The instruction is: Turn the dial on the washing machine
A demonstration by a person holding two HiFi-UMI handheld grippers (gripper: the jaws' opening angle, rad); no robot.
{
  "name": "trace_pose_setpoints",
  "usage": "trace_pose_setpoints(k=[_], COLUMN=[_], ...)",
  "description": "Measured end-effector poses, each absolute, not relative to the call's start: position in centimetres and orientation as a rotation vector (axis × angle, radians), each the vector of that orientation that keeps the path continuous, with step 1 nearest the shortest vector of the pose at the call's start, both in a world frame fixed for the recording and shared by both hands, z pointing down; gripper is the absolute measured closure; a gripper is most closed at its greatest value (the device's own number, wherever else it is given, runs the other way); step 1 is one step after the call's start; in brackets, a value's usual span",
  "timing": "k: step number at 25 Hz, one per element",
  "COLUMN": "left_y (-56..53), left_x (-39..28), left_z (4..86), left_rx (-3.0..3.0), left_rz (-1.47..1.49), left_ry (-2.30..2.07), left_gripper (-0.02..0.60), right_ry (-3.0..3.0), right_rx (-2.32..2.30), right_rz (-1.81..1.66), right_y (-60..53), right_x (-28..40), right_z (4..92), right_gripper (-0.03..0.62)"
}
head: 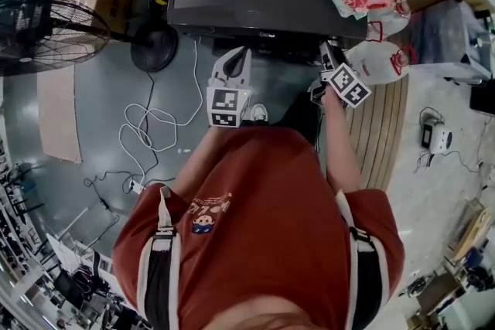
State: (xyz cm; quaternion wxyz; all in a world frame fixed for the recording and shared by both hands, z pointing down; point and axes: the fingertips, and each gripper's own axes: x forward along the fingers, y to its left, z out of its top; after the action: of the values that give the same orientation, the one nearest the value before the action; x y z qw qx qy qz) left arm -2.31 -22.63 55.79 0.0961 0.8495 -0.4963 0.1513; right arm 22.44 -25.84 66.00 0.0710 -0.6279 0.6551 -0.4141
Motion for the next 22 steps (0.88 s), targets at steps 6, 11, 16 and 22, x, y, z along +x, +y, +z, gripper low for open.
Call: trace_pose_setpoints(k=[6, 11, 16, 22], left_y=[-22.52, -22.15, -22.16, -22.07], left_x=[-2.3, -2.76, -2.97, -3.01], left_z=[55.86, 56.09, 56.23, 56.05], left_rx=[2.509, 2.502, 2.505, 2.505], left_rz=[0.447, 0.448, 0.445, 0.435], left_ry=[-1.468, -1.473, -1.472, -1.473], left_gripper=[0.571, 0.571, 0.571, 0.571], right_ry=[1.999, 2.043, 2.09, 2.212], right_rx=[-1.918, -1.98, -2.044, -2.194], right_rz=[-1.226, -1.187, -1.153, -1.044], right_y=[-25.86, -25.78, -25.78, -25.69], right_x=[22.39, 22.28, 22.13, 21.71], right_z=[66.01, 65.89, 65.9, 66.06], right_gripper=[0.322, 0.322, 0.324, 0.322])
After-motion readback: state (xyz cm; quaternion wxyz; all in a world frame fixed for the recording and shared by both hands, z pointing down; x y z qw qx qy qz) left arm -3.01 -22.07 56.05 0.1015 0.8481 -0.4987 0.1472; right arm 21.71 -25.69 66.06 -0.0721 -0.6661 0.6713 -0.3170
